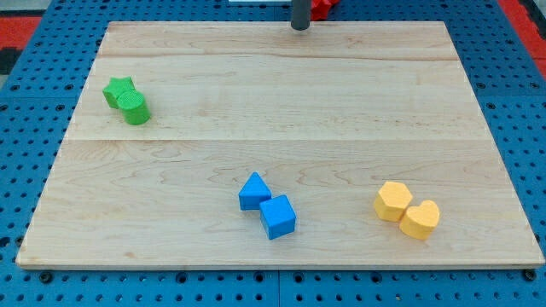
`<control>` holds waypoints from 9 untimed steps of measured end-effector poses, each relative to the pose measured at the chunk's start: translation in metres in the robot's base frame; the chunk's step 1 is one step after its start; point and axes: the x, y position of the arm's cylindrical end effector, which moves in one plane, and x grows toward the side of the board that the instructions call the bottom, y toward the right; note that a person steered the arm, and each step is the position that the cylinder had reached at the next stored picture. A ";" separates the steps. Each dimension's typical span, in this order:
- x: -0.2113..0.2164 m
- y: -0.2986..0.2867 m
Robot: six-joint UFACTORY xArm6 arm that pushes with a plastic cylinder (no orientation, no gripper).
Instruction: Move blue triangle away from the blue cube
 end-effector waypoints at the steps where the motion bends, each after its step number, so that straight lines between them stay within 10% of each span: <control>1: 0.024 0.002; 5: 0.307 0.028; 9: 0.330 -0.079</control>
